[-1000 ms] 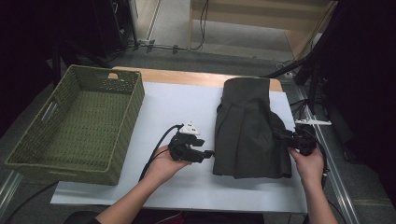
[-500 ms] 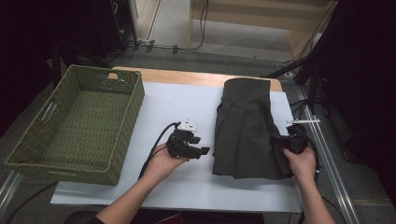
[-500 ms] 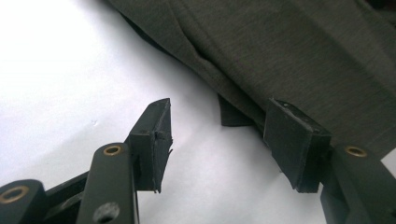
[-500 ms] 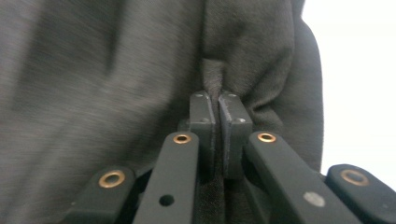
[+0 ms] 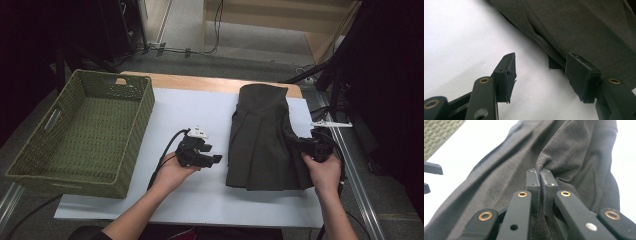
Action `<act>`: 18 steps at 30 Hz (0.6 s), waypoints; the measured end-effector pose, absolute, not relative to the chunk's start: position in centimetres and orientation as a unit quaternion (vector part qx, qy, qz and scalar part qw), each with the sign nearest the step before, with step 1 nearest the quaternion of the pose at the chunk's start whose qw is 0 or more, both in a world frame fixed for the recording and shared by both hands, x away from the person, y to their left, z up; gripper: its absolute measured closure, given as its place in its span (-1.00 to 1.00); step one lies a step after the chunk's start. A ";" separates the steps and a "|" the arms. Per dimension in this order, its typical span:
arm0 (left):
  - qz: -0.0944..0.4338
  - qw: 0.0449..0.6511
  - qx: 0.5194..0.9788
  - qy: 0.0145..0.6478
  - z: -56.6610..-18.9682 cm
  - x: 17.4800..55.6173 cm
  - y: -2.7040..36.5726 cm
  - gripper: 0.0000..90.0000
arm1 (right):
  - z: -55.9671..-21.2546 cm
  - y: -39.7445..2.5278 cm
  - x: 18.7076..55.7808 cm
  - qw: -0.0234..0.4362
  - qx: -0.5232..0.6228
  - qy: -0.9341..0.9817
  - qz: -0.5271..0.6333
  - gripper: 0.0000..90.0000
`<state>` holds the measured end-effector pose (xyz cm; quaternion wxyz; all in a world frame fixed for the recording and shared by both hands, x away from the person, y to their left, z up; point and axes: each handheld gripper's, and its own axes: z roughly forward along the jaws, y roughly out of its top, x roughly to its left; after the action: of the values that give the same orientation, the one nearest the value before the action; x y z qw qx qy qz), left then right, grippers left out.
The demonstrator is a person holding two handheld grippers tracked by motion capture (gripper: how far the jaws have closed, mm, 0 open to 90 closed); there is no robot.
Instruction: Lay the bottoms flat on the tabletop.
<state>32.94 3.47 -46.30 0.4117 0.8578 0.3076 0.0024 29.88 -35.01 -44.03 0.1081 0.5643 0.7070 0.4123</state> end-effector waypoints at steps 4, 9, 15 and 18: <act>0.004 0.416 0.854 0.313 -46.0 33.2 3.9 -0.06 | -43.0 -34.0 29.8 0.114 0.555 0.704 0.429 0.88; -0.001 0.410 0.853 0.322 -46.0 33.7 4.2 -0.05 | -42.4 -32.1 29.9 0.113 0.539 0.707 0.444 0.88; 0.004 0.416 0.848 0.329 -45.9 34.0 4.7 -0.05 | -42.5 -29.6 30.5 0.108 0.525 0.715 0.449 0.88; 0.006 0.416 0.846 0.333 -45.8 34.2 5.0 -0.06 | -42.6 -28.5 30.8 0.108 0.520 0.717 0.452 0.87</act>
<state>34.18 4.96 -45.76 0.4163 0.8462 0.3326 0.0060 30.78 -28.51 -42.63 0.1080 0.5196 0.7172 0.4517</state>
